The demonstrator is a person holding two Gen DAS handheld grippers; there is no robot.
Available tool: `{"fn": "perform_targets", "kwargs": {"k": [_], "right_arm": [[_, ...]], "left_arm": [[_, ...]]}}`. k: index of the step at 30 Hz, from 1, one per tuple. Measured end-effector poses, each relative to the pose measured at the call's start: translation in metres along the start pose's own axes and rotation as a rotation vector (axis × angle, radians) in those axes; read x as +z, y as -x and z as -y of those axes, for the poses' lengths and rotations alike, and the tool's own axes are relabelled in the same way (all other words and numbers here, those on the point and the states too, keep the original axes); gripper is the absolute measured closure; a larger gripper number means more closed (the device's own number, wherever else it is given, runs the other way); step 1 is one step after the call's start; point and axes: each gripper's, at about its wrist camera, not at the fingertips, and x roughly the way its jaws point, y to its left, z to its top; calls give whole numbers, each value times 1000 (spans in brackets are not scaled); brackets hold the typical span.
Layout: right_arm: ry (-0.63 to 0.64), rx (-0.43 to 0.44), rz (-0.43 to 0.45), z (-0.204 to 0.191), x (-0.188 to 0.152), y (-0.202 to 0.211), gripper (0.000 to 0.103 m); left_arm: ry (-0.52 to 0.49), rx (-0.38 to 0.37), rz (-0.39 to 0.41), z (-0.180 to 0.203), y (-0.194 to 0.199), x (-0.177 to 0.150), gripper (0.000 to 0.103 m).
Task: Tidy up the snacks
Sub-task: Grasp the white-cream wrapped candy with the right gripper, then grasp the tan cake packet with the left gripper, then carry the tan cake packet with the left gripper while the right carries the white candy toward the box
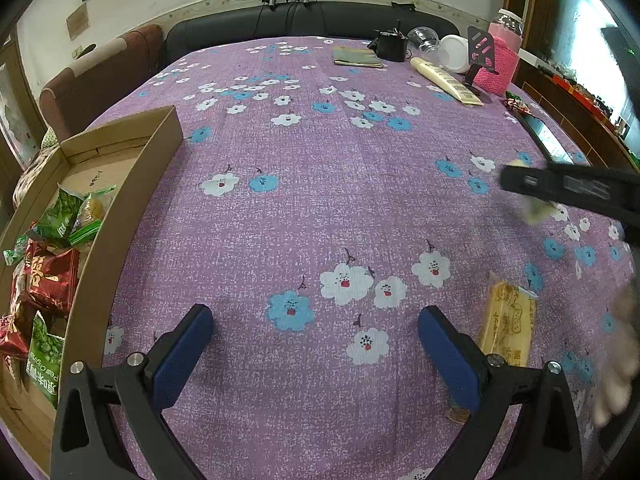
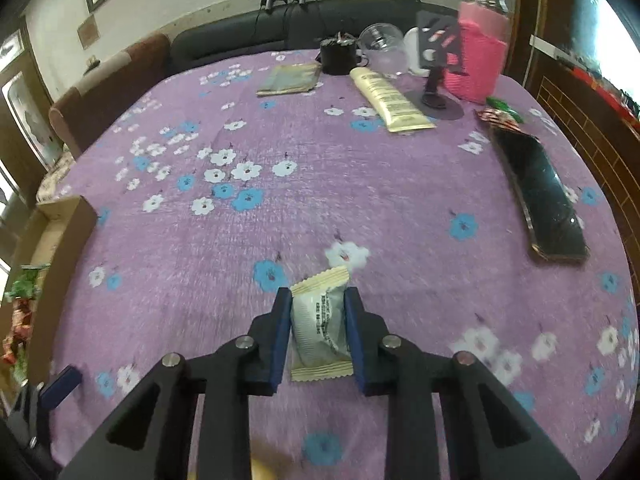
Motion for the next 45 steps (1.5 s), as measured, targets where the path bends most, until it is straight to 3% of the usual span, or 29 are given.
{"fn": "perform_targets", "kwargs": {"k": [5,7,10,16,18,19,22,24,29,37,45], "right_arm": [[-80,77,-5,29,-23,29,78],[-109,98,-13,38,-32,35,78],[-136,122,-10,47,-48,46,78],[-162,153,-3,53,-72,59,78],[-167,163,-4,54,-77,61,78],[-168,165,-3,55,-80,63,78],[-177,175,7,58,-84,69,77],[-182,177,13,60,-86,73,77],[-179,175,19,59,-88,77,77],[-146,155,24,44,-93,84,77],[-72,146,38,6,-96,95,77]], "left_arm": [[-36,-30,-19,2,2,0,2],[-39,-109,-14,4,11,-3,13],[-38,-216,3,14,23,-5,14],[-222,-216,1,56,23,-8,14],[-252,-230,-37,66,16,-9,24],[-259,-223,-37,68,15,-9,25],[-309,-202,-19,78,17,-11,40],[-336,-225,-5,83,21,-14,68],[-310,-257,-12,79,26,-15,69],[-218,-293,58,44,60,-11,69],[-145,-206,144,0,93,-13,68]]}}
